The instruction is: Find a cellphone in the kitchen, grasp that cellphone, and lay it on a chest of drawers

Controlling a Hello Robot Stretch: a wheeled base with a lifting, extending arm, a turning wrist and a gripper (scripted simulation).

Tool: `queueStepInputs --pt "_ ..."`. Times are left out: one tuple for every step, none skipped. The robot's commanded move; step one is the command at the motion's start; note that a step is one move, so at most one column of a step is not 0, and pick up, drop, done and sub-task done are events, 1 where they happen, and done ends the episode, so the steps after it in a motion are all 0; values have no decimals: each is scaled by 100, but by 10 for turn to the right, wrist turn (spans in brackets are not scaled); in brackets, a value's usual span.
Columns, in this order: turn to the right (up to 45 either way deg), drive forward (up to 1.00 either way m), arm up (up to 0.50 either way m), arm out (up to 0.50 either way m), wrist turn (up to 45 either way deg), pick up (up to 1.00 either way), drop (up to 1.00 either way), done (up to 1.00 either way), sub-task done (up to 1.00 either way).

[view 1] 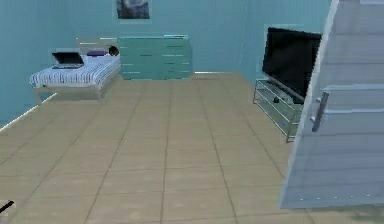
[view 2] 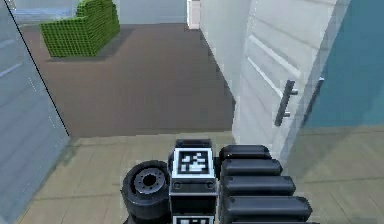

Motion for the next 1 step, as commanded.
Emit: queueStepInputs --pt "-90 0 0 0 0 0 0 0 0"
